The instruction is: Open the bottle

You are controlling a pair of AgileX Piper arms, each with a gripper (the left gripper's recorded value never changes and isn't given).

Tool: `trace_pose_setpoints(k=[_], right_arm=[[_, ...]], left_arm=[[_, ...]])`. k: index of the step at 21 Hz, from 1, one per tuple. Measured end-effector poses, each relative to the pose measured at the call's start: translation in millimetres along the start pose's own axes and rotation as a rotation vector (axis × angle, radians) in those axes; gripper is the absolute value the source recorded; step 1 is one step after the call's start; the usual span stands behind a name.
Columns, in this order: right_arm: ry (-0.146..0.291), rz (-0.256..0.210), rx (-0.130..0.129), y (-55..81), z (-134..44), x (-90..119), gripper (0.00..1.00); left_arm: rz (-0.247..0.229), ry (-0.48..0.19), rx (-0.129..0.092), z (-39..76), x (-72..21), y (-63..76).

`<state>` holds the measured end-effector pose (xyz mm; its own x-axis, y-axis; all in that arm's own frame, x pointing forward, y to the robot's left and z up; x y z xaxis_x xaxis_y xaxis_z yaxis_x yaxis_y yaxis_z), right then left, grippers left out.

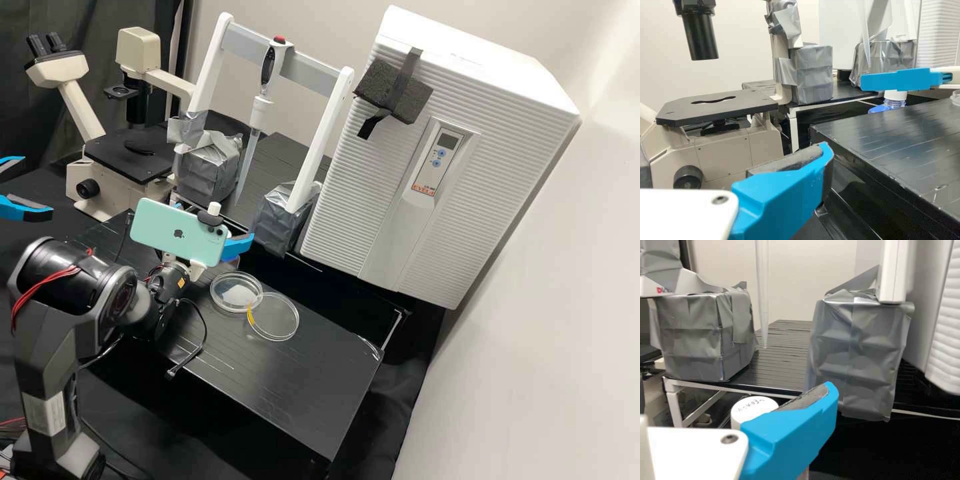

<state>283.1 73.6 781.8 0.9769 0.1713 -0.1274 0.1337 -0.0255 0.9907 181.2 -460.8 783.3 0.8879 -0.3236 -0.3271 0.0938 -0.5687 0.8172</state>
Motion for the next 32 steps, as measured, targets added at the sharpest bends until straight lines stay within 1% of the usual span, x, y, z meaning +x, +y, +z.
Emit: trace_pose_setpoints(k=[2, 3, 7, 12, 19, 22, 26, 27, 32], right_arm=[[-0.003, 0.006, 0.002, 0.4, 0.4, 2.1, 1.00], [-0.014, 0.009, 0.008, -0.1, 2.2, 3.2, 1.00], [-0.023, 0.000, 0.008, -2.6, 5.0, 7.4, 1.00], [-0.045, 0.001, 0.008, -1.7, 10.6, 8.1, 1.00], [-0.058, 0.000, 0.008, -1.5, 14.1, 6.1, 1.00], [-0.069, -0.010, 0.008, -4.4, 17.0, 2.0, 1.00], [-0.070, -0.010, 0.008, -4.7, 17.3, 1.4, 1.00], [-0.070, -0.010, 0.008, -4.7, 17.3, 1.4, 0.00], [-0.080, -0.020, 0.012, -7.3, 19.8, -2.0, 0.00]], left_arm=[[0.000, 0.000, 0.000, 0.0, 0.0, 0.0], [0.000, 0.000, 0.000, 0.0, 0.0, 0.0], [0.000, 0.000, 0.000, 0.0, 0.0, 0.0], [0.002, 0.000, 0.001, -0.2, 0.4, 0.5], [0.004, -0.008, 0.000, 0.2, 3.5, 1.4], [0.003, -0.007, -0.001, 0.1, 3.6, 1.1], [0.002, -0.009, -0.001, 0.4, 3.7, 1.1], [0.002, -0.009, -0.001, 0.4, 3.7, 1.1], [0.001, -0.014, -0.001, 1.3, 4.0, 0.9]])
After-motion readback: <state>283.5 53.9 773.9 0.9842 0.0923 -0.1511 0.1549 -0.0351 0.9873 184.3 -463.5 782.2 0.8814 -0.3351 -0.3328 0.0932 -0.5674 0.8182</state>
